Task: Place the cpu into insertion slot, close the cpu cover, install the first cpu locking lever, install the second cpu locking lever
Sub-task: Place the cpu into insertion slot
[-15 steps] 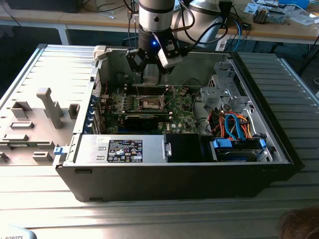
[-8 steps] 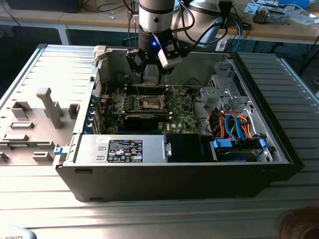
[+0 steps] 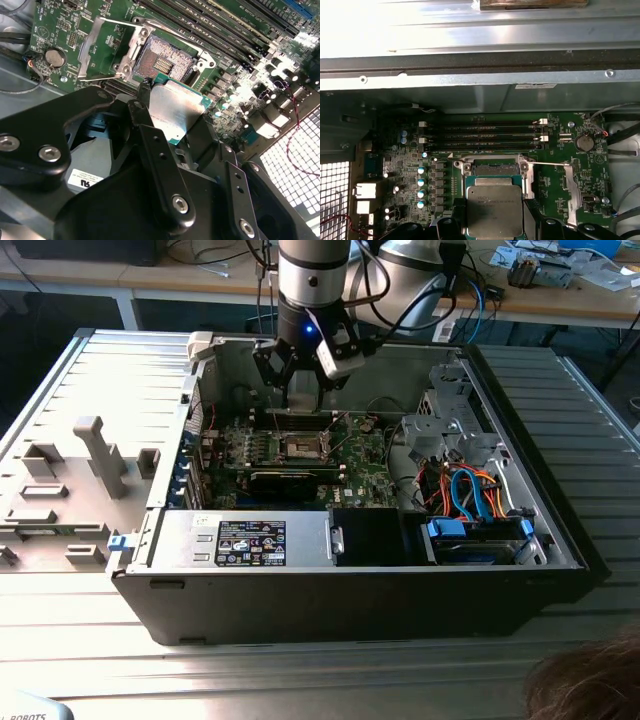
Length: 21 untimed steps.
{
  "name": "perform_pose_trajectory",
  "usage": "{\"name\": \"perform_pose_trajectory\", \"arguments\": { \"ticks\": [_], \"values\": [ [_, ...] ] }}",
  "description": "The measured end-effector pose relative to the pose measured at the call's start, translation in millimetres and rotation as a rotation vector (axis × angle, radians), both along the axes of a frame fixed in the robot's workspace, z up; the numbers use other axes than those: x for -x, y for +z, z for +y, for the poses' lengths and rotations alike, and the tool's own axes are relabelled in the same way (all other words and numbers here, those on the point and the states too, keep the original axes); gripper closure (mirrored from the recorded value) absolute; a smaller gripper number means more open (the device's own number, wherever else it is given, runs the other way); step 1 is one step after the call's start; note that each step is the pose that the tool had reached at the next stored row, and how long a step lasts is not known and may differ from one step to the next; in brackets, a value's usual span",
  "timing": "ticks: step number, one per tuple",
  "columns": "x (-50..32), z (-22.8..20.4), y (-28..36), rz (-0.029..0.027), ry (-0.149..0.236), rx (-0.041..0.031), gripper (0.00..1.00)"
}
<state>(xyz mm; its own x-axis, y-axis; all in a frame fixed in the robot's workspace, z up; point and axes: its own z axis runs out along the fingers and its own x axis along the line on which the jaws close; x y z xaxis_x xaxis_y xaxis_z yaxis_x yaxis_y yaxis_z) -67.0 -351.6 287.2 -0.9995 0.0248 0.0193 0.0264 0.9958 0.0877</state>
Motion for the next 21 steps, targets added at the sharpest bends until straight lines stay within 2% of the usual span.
{"name": "perform_pose_trajectory", "arguments": {
  "ticks": [21],
  "values": [
    [0.1,0.0,-4.9,0.0000,0.000,0.0000,0.46]
  ]
}}
